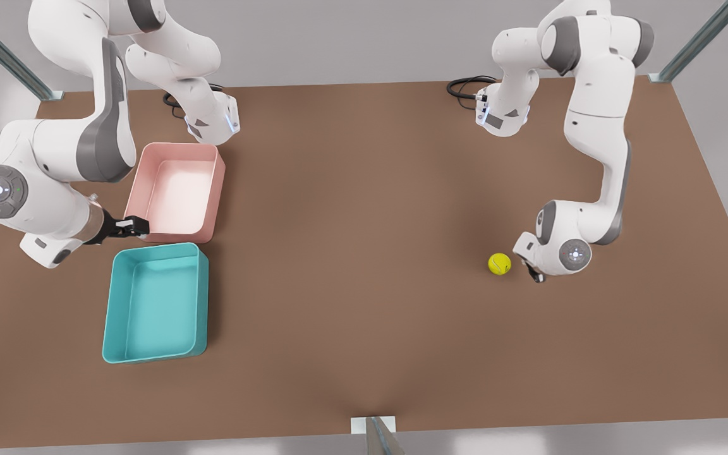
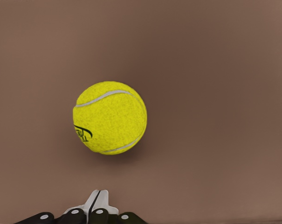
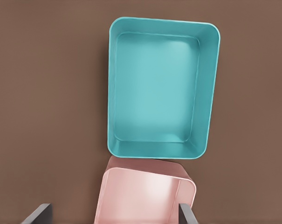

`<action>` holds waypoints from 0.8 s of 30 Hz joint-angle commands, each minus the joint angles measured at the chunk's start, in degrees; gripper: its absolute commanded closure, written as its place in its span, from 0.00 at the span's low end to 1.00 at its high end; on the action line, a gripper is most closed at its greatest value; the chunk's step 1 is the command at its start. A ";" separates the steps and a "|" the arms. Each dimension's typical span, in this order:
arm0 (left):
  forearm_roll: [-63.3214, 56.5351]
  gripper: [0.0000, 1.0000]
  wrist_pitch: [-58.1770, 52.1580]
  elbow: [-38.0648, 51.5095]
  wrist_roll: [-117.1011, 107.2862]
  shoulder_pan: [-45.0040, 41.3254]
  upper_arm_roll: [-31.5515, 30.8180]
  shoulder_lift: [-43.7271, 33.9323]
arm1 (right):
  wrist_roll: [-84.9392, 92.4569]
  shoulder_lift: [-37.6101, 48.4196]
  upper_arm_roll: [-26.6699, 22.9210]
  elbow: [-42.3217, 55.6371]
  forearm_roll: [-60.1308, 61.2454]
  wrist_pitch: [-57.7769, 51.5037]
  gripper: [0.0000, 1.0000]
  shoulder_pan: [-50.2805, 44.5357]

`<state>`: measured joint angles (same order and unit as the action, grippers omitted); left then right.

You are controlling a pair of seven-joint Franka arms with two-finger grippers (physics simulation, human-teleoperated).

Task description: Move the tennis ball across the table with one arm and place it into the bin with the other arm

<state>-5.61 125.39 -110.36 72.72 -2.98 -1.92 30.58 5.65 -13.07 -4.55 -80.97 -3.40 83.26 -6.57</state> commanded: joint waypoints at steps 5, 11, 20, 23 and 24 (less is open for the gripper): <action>0.16 0.79 1.61 -0.03 13.24 -2.56 -0.02 1.24 | 0.06 -0.03 -0.02 0.03 0.06 -0.02 0.00 -0.02; -0.37 0.79 6.44 1.11 -35.79 -7.83 -10.74 2.12 | -0.11 -0.73 -0.02 0.11 -0.02 -0.02 0.00 -0.37; 0.95 0.79 -26.67 15.16 -50.66 -9.06 -6.44 -11.85 | 0.24 -0.73 -0.02 -0.06 0.06 -0.73 0.00 -0.46; 1.04 0.08 -47.17 29.68 -62.44 -8.97 0.06 -16.77 | -0.20 -0.91 -0.02 0.03 -0.02 -0.64 0.00 -0.46; 1.21 0.00 -49.90 28.88 -63.84 -8.97 4.29 -18.71 | -0.73 -1.52 -0.02 0.55 0.06 -0.55 0.00 -0.64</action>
<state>-3.58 99.32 -82.48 45.50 -11.95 -0.08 13.19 5.64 -14.43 -4.56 -80.55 -3.36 82.74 -7.13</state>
